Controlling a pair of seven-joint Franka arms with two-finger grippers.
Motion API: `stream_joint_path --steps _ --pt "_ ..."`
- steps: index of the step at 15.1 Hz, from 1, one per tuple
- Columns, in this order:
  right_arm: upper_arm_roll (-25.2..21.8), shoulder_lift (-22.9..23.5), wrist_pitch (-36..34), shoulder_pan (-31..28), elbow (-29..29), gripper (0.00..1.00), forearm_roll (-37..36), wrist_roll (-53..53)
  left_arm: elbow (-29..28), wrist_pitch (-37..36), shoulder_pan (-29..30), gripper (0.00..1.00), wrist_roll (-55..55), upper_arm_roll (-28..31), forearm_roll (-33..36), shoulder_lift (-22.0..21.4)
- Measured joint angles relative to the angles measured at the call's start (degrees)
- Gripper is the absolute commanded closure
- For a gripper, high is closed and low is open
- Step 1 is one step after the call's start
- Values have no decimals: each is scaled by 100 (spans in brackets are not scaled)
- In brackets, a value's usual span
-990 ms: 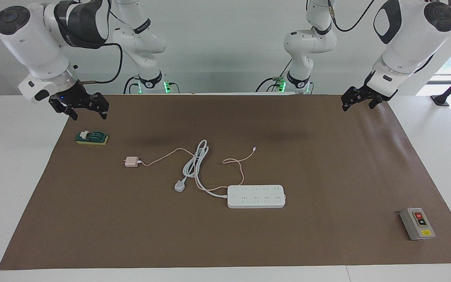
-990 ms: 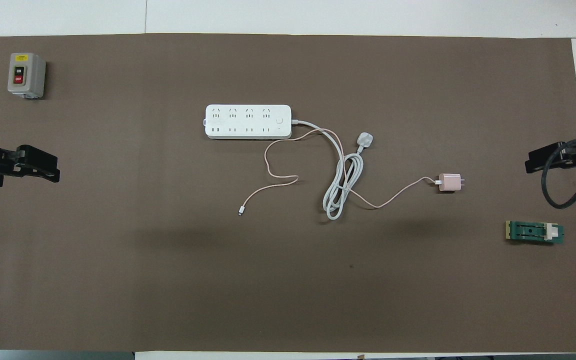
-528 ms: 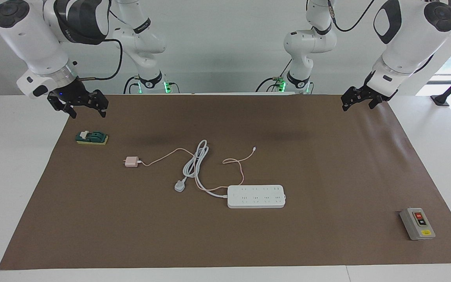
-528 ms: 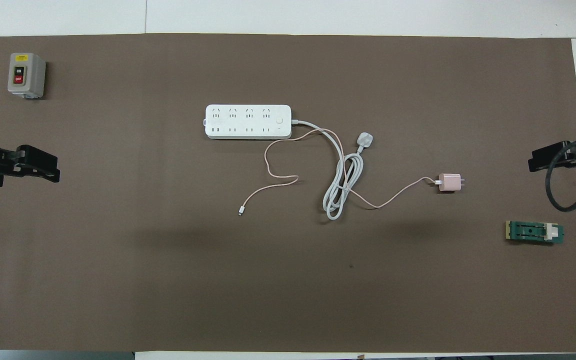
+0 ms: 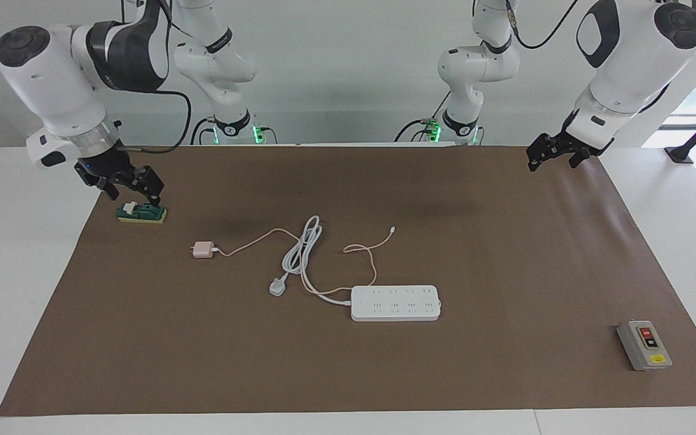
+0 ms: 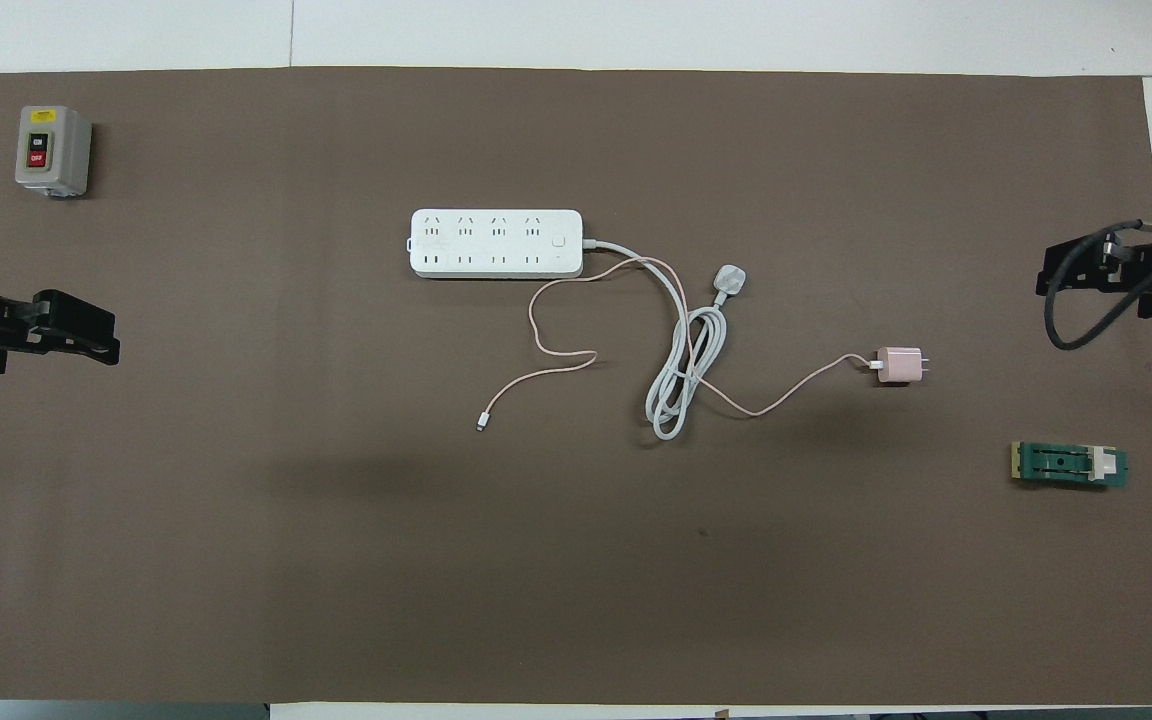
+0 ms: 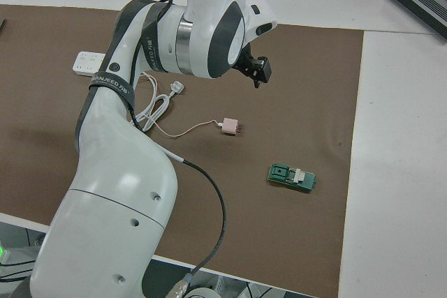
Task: Plug charger into power strip
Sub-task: 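Reach the right gripper down to the pink charger head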
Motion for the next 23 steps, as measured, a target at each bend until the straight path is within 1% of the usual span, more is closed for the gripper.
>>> stream_joint_path --steps 4,7,10,13,15,20,23 --pt "34 292 462 115 -57 0 5 2844 0 0 0 0 0 0 0 0" --pt "42 419 578 162 -252 0 88 3959 0 0 0 0 0 0 0 0" --pt "26 639 618 137 -374 0 403 4889 0 0 0 0 0 0 0 0" --pt "13 797 799 100 -452 0 862 5549 0 0 0 0 0 0 0 0" --pt "8 832 987 52 -577 0 1053 5756 0 0 0 0 0 0 0 0" --pt "1 1056 1089 -119 -706 0 1220 5735 0 0 0 0 0 0 0 0" --pt "4 1248 1323 -133 -772 0 1373 5556 0 0 0 0 0 0 0 0"
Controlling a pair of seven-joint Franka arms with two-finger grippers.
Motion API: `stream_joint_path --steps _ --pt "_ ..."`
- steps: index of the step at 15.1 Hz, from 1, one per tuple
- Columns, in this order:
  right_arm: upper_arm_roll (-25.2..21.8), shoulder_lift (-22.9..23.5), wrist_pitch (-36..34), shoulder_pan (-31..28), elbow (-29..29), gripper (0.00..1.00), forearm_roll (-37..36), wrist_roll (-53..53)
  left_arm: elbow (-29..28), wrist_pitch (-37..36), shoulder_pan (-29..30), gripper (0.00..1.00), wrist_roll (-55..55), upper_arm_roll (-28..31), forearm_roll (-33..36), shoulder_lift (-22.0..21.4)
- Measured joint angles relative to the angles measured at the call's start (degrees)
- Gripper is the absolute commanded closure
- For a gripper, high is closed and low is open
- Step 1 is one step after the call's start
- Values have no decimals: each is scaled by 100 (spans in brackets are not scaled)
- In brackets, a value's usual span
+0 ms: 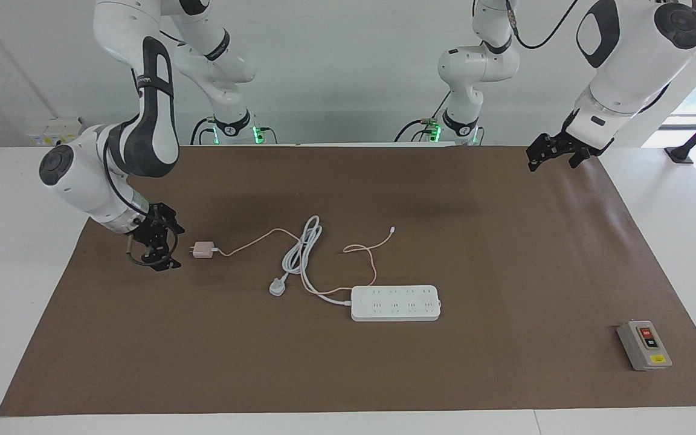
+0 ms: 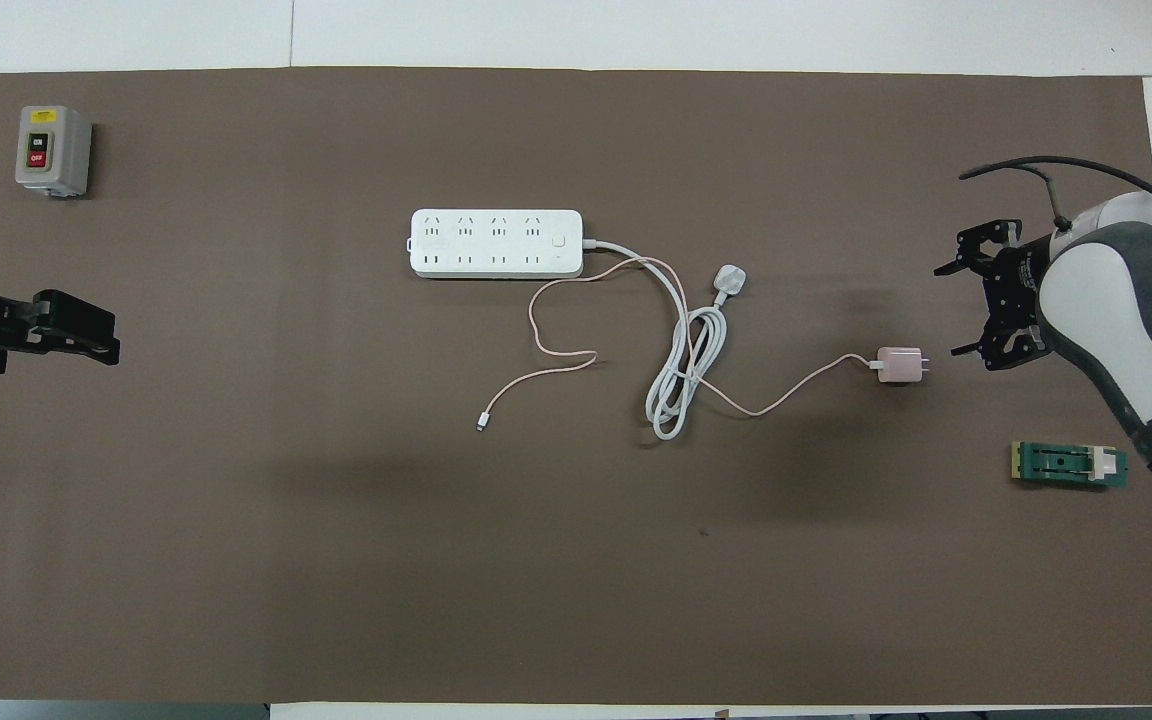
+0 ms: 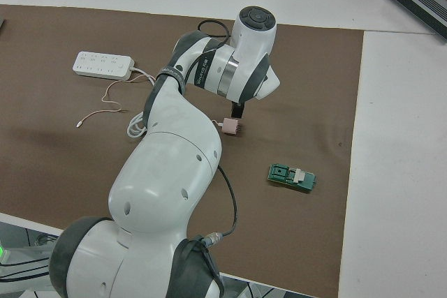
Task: Plug charger into power strip
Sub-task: 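Reach the right gripper down to the pink charger head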
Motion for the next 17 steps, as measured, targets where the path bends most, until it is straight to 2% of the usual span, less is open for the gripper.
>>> stream_joint_path --steps 4,9,11,17 --pt "-4 72 469 -47 -459 0 710 -429 0 0 0 0 0 0 0 0" --pt "-5 30 602 -137 -853 0 1072 -932 0 0 0 0 0 0 0 0" --pt "-6 -87 668 -160 -1093 0 1376 -1192 0 0 0 0 0 0 0 0" --pt "-5 -476 1384 -168 -1602 0 1633 -1252 0 0 0 0 0 0 0 0"
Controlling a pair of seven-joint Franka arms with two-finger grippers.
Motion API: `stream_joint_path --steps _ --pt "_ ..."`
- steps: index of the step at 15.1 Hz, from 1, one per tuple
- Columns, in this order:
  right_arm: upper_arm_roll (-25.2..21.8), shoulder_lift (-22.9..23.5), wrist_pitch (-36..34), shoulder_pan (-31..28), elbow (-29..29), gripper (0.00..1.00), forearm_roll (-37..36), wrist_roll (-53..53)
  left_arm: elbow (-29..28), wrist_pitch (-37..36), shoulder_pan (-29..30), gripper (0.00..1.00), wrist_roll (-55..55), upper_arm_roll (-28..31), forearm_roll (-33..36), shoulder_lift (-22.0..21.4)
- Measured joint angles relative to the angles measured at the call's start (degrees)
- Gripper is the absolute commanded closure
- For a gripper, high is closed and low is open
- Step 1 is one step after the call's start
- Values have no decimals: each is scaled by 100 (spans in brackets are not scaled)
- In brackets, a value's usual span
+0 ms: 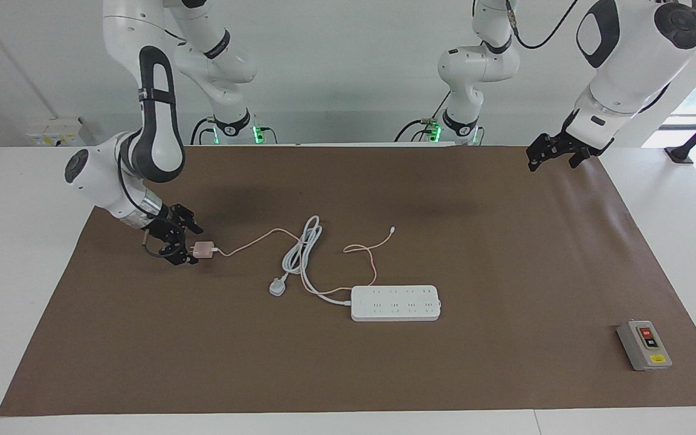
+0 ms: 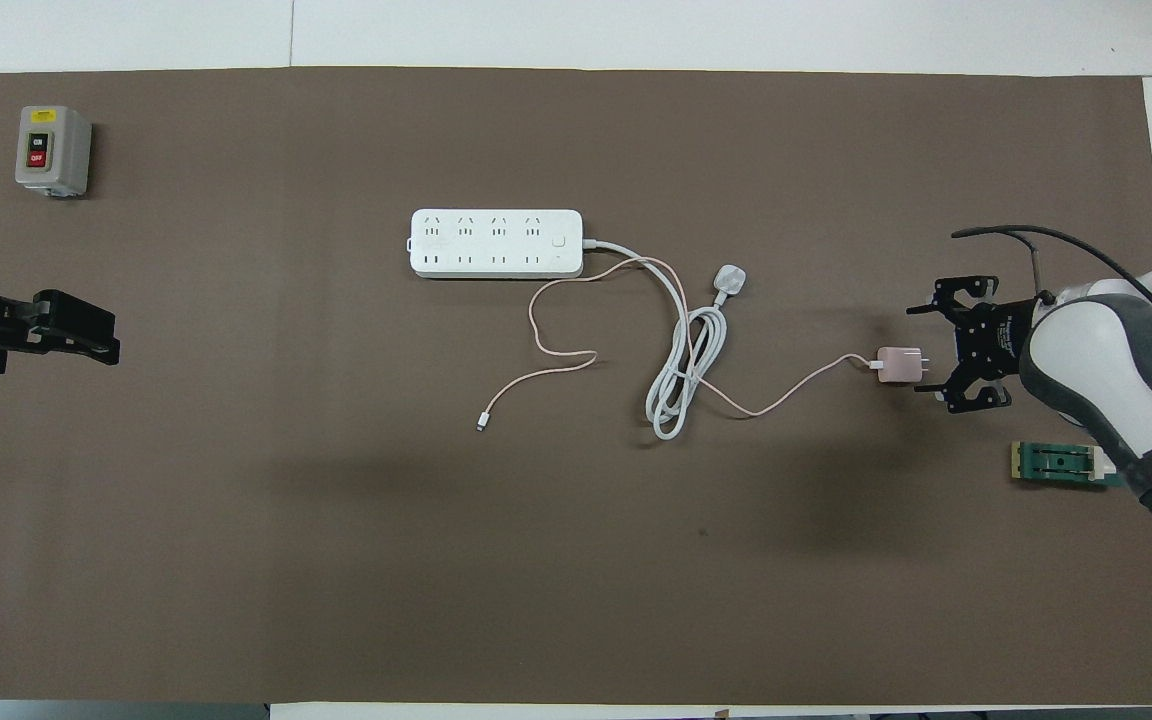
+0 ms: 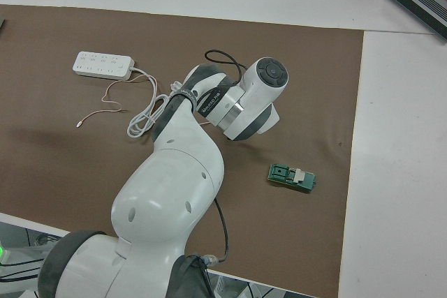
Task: Plug charger into power strip
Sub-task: 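Reach the right gripper down to the pink charger head, then close the right gripper on the pink charger head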
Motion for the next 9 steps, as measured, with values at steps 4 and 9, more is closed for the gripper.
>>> stream_joint_path --steps 4,9 --pt "0 35 236 -2 -120 0 65 0 0 0 0 0 0 0 0 0" --pt "17 241 181 0 -127 0 65 -51 0 0 0 0 0 0 0 0"
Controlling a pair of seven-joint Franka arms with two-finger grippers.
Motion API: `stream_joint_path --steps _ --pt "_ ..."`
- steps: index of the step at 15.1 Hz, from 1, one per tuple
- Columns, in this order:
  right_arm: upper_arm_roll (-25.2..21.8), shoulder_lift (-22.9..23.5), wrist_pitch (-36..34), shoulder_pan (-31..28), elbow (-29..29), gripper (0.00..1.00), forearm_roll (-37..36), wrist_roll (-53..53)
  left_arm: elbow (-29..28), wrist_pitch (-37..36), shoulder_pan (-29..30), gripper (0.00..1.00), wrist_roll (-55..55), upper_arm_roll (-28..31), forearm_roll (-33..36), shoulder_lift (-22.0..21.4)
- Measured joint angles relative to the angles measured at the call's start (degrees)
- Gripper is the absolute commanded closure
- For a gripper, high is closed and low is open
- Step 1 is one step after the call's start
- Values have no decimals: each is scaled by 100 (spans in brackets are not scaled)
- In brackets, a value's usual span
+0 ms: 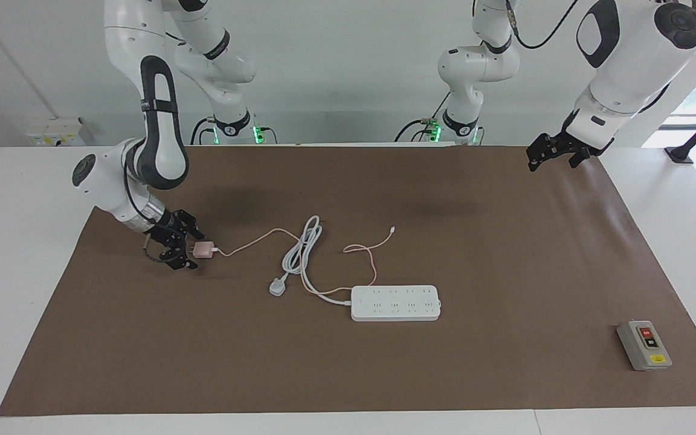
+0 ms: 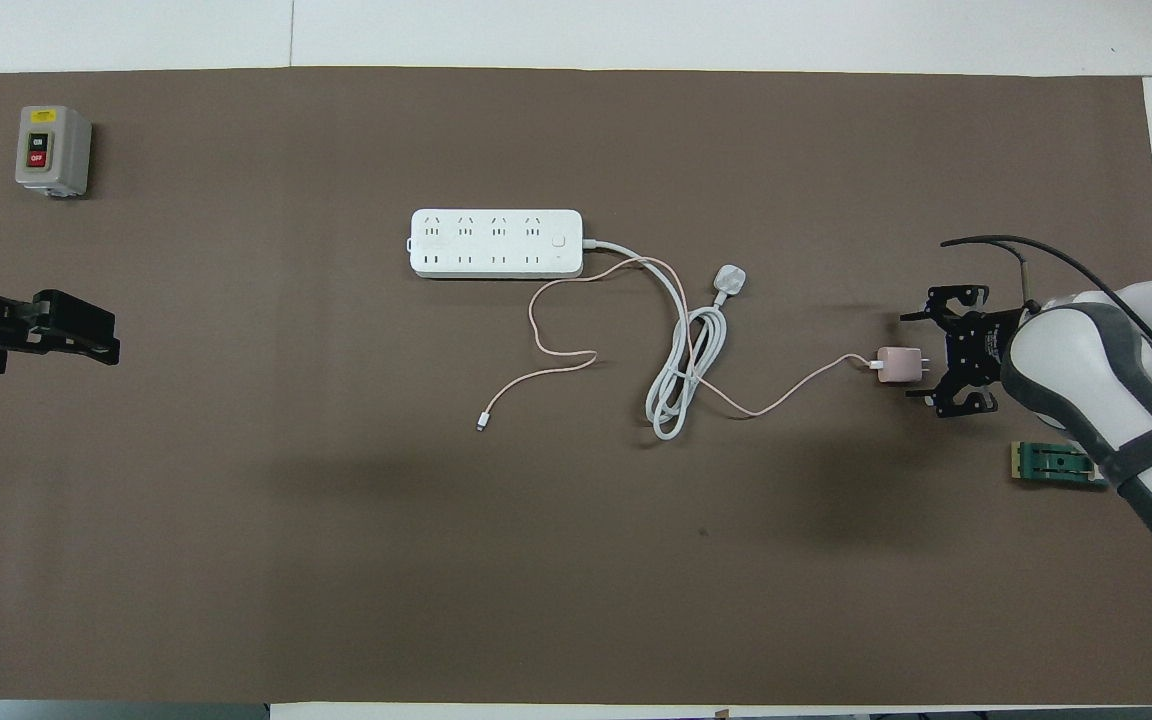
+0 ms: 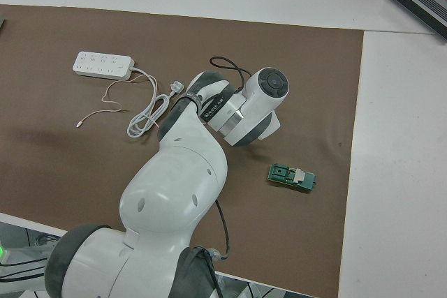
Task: Plug charger into power strip
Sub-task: 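Close the right gripper on the pink charger head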
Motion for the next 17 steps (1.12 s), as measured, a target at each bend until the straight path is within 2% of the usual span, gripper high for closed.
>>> stream_joint_path --steps 4,14,17 --pt "16 13 -227 9 77 0 0 -1 0 0 0 0 0 0 0 0" --pt "0 123 -236 -2 99 0 0 -6 0 0 0 0 0 0 0 0" --pt "-3 137 -236 -3 103 6 0 -11 0 0 0 0 0 0 0 0"
